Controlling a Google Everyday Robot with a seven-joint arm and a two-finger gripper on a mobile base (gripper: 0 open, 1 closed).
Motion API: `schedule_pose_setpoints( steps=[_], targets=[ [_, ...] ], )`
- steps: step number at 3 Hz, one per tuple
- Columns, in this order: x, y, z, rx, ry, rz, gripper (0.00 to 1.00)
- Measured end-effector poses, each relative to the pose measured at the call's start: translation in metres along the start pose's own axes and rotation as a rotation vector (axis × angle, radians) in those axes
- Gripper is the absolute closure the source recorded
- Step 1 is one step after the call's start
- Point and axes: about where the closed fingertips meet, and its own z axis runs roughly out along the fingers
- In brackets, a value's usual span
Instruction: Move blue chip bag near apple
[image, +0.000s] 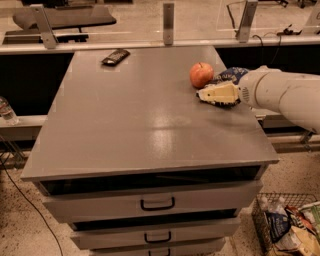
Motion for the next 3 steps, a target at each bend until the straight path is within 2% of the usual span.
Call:
schedule_pose_setpoints(
  steps=[1, 2, 3],
  targets=[
    [-0.027, -0.012, -0.02, -0.033, -0.024, -0.017, 0.0],
    [-0.066, -0.031, -0.049, -0.077, -0.054, -0.107, 0.0],
    [-0.093, -0.042, -0.068, -0.086, -0.066, -0.21, 0.0]
  ],
)
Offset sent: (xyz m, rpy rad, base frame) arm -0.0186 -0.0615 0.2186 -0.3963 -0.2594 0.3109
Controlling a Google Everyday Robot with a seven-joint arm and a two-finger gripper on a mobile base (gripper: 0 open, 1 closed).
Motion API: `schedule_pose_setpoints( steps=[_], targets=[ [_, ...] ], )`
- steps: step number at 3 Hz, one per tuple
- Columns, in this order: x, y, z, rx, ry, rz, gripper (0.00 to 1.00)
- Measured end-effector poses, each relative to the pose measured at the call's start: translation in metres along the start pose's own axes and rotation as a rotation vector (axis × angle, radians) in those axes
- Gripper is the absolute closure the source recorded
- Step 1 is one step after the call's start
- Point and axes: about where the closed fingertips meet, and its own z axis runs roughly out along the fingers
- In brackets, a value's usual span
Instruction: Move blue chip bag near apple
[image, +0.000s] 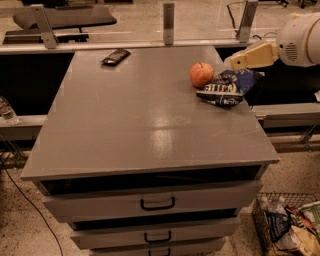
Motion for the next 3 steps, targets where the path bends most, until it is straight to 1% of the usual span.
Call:
schedule_pose_setpoints(
  steps=[1, 2, 3],
  targets=[
    [0.005, -0.023, -0.001, 0.033, -0.017, 0.013, 0.0],
    [0.004, -0.074, -0.005, 0.089, -0.06, -0.012, 0.0],
    [-0.018, -0.092, -0.019, 0.127, -0.101, -0.021, 0.0]
  ],
)
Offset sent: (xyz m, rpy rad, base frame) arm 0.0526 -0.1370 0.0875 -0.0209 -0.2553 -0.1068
